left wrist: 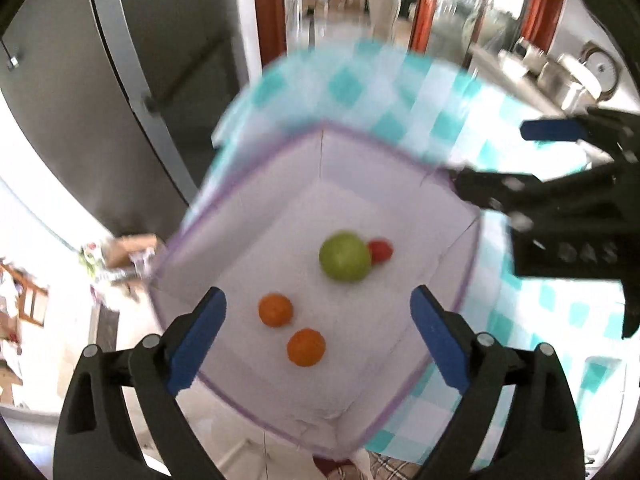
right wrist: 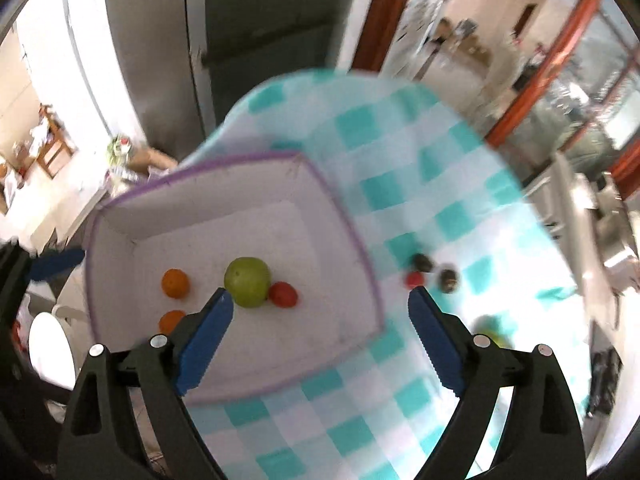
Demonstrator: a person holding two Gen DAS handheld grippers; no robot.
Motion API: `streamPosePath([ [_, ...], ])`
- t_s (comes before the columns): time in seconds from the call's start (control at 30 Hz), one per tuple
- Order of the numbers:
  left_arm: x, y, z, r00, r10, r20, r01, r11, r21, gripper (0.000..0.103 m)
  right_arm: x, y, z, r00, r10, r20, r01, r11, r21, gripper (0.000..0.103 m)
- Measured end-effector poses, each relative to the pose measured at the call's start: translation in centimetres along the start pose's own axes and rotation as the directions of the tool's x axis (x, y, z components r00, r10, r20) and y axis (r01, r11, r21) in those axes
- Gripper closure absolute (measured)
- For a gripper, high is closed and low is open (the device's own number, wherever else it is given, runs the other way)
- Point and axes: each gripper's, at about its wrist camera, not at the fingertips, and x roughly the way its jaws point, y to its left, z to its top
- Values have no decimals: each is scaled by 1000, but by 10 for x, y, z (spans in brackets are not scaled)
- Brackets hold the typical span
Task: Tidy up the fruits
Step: 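Move both open tools back over the remaining fruits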
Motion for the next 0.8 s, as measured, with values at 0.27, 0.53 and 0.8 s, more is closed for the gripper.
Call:
streamPosePath([
  [0.27,-117,-8,-2,967,-80,241,68,996,56,2,-150,-19,-80,984,-80,161,73,996,53,16],
  [0.53,-153,-19,-27,932,-184,313,140,978,157,2,-228,-33,-182,952,-170,253,123,973,194,16],
  [0.8,-117,-29,-49,935,-265,237,215,952,216,2,-240,-43,-278,923,-253,289,128,912,391,16],
])
